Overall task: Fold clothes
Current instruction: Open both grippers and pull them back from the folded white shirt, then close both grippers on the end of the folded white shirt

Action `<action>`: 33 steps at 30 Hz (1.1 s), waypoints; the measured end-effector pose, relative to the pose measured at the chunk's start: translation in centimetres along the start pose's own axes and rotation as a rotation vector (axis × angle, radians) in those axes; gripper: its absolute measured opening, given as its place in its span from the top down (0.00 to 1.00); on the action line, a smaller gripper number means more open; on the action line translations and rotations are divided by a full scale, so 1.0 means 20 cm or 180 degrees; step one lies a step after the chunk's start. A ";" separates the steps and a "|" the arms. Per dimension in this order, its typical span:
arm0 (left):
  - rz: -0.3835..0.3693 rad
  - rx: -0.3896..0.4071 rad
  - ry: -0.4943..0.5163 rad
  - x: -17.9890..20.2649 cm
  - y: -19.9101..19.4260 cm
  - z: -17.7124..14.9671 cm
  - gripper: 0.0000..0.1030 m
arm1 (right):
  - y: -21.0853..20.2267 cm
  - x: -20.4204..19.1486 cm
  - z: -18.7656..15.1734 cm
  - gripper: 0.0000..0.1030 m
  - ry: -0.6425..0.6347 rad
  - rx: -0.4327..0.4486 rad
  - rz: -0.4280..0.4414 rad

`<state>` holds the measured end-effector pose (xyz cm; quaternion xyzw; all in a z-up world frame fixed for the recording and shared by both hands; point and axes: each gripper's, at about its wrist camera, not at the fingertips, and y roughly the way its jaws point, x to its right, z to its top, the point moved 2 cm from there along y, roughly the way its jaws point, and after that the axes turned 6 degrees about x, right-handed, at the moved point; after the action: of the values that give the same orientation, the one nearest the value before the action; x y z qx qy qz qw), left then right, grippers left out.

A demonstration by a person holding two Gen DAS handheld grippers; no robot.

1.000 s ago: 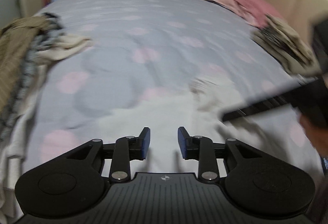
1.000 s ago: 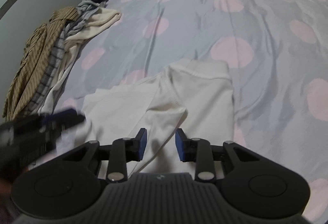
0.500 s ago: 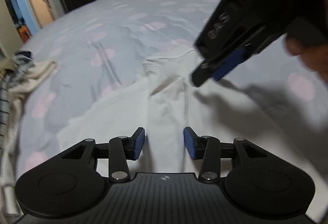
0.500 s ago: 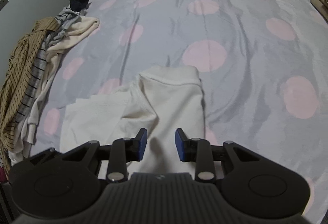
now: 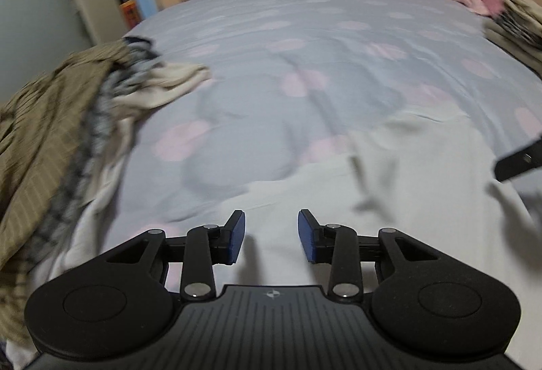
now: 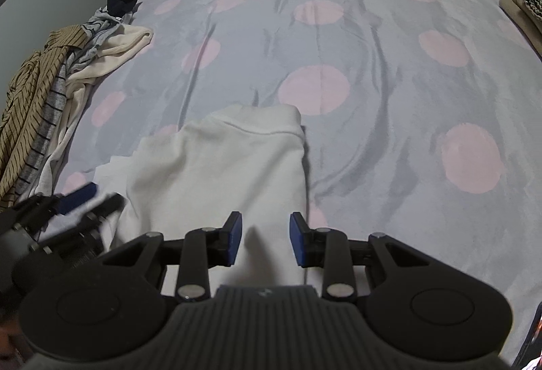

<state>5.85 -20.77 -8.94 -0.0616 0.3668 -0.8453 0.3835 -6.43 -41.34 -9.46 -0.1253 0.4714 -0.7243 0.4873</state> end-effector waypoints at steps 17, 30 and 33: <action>-0.0811 -0.0536 -0.1096 -0.21 -0.28 -0.25 0.46 | -0.04 -0.01 -0.13 0.55 -0.0043 -0.0164 0.0002; -0.0970 -0.0994 -0.1353 -0.17 -0.48 -0.50 0.45 | -0.14 0.01 -0.42 0.51 -0.0153 -0.0446 0.0084; -0.0947 -0.1164 -0.1350 -0.15 -0.49 -0.57 0.45 | -0.17 0.02 -0.51 0.51 -0.0100 -0.0565 0.0128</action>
<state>-2.36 -8.00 -10.15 -0.3574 0.4115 -0.7805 0.3062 -15.10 -35.64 -12.22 -0.1698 0.5285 -0.6677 0.4960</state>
